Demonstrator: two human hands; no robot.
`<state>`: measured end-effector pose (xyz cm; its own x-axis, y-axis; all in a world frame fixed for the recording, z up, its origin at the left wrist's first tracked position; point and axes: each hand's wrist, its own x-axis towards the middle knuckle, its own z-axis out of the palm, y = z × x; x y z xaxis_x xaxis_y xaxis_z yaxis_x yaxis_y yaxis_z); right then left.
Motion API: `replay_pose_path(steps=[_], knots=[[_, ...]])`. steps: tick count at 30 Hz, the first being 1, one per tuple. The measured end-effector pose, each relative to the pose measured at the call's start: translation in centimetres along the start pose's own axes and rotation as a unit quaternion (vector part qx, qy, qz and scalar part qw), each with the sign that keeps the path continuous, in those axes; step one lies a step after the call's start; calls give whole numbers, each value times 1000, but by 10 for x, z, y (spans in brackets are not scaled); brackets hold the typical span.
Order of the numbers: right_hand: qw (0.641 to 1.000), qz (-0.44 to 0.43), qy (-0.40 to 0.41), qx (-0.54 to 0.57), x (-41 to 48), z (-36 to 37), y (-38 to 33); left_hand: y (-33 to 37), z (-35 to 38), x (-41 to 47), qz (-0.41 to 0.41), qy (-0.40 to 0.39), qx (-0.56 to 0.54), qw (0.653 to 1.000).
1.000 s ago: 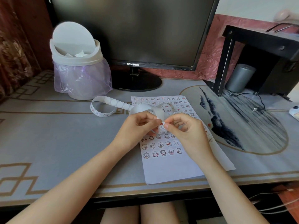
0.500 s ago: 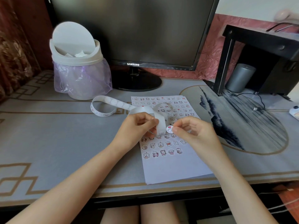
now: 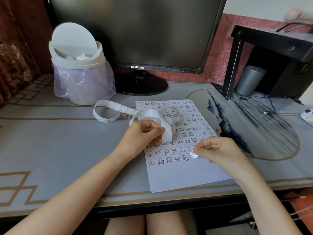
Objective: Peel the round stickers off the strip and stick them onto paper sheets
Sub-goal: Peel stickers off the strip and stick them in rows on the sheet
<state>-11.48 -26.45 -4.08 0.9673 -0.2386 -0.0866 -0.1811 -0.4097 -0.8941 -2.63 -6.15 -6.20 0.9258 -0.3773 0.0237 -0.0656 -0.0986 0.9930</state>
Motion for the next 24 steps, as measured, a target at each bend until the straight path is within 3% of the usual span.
replay_pose_path(steps=[24], knots=[[999, -18, 27, -28, 1, 6, 8, -1, 0, 0, 4, -6, -6, 1000]])
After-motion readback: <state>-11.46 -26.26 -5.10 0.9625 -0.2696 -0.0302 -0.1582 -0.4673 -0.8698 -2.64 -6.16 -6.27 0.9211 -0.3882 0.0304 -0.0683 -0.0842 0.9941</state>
